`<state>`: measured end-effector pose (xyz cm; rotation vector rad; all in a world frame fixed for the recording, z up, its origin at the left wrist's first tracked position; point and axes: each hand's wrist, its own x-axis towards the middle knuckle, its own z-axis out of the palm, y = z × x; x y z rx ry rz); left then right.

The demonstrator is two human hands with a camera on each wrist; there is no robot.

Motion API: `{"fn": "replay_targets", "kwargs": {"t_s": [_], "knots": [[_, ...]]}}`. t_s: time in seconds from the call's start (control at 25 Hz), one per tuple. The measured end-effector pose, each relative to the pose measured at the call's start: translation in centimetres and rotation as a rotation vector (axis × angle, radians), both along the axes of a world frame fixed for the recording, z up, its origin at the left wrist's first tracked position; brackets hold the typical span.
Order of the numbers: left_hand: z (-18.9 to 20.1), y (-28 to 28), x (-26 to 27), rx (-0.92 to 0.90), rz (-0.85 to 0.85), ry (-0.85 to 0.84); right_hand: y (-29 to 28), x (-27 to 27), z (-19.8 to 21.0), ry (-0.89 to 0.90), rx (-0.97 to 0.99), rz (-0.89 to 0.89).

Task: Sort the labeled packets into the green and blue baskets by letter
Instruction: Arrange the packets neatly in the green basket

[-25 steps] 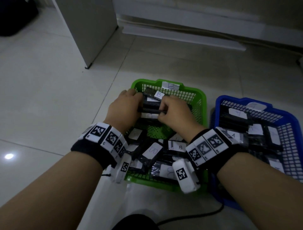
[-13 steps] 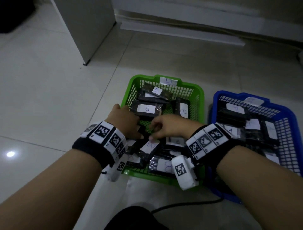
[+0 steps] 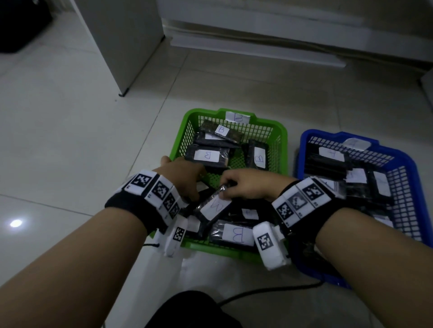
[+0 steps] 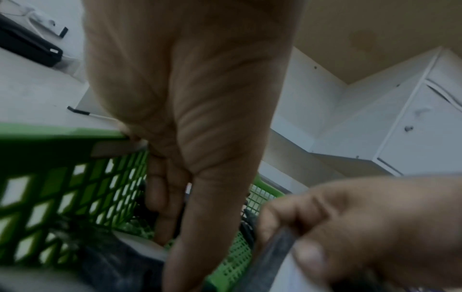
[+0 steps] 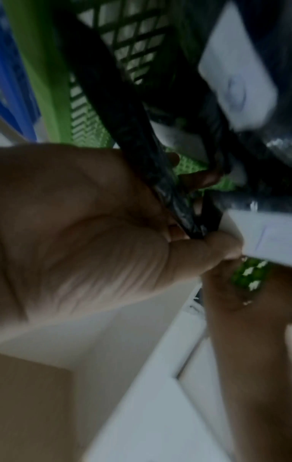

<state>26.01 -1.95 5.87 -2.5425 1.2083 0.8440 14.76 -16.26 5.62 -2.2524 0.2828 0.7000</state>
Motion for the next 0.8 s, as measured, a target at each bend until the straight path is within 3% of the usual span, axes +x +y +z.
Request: {"fn": "replay_targets", "kwargs": {"t_s": [0.16,0.32,0.56,0.68,0.8], "knots": [[0.0,0.0,0.0,0.0,-0.06,-0.055,-1.8,0.3,1.4,-0.15,0.105,-0.287],[0.0,-0.4,-0.4,0.069,-0.148,-0.187,-2.7,-0.2,1.0,-0.093,0.109,-0.395],[0.0,-1.1,0.5,-0.226,-0.147,-0.141,-2.9,-0.8,0.6,-0.1,0.345,-0.789],[-0.1,-1.0,-0.1,-0.124,-0.218,-0.146,-2.6,-0.4,0.0,-0.091,0.366,-0.906],[0.1,-0.4,-0.3,-0.001,-0.303,-0.274,-1.8,0.7,-1.2,-0.079,0.241,-0.876]]}}
